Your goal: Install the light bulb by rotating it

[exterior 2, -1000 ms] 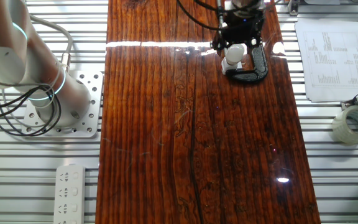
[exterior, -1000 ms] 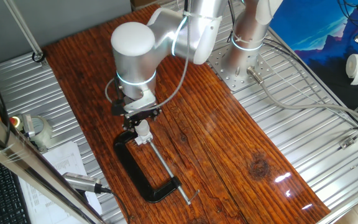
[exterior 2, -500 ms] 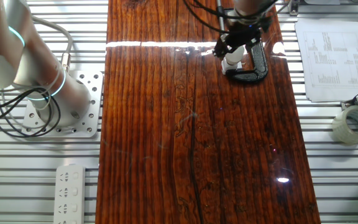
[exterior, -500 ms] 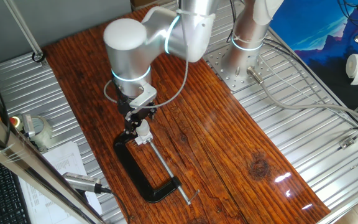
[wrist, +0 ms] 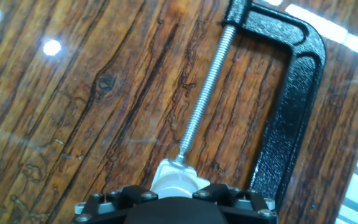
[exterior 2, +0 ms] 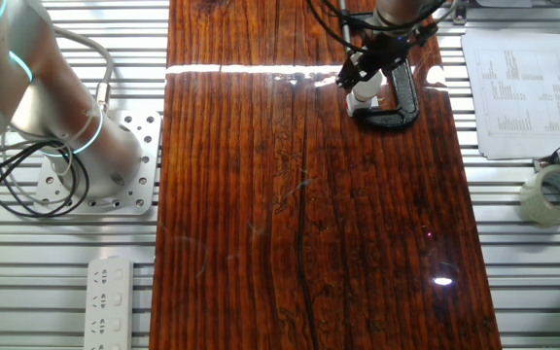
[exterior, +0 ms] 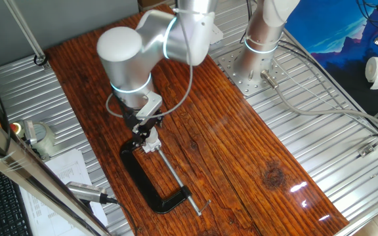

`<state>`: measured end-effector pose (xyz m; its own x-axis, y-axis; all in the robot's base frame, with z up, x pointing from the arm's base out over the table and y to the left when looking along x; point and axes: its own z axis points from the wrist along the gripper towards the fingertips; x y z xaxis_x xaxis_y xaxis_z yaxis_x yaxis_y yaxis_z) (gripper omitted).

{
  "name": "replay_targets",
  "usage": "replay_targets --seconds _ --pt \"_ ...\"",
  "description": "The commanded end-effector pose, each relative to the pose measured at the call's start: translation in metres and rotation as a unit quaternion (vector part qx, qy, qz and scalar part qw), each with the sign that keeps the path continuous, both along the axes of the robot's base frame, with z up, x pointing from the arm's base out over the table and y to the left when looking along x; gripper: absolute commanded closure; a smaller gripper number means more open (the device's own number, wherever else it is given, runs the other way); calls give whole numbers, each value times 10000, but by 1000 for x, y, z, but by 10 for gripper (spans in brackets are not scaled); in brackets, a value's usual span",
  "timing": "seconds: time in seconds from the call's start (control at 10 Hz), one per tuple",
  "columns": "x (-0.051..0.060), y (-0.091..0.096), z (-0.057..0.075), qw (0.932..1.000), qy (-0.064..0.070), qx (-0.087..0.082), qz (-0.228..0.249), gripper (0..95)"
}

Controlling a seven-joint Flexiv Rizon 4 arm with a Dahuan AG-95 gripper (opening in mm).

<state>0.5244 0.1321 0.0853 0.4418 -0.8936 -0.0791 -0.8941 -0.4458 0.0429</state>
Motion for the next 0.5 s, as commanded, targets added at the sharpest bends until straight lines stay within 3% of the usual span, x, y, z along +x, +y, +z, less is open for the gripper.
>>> replay_targets --seconds 0.1,0.5 --pt "0 -1 -1 9999 25 -70 -123 190" --pt "0 0 0 9997 70 -162 -174 190"
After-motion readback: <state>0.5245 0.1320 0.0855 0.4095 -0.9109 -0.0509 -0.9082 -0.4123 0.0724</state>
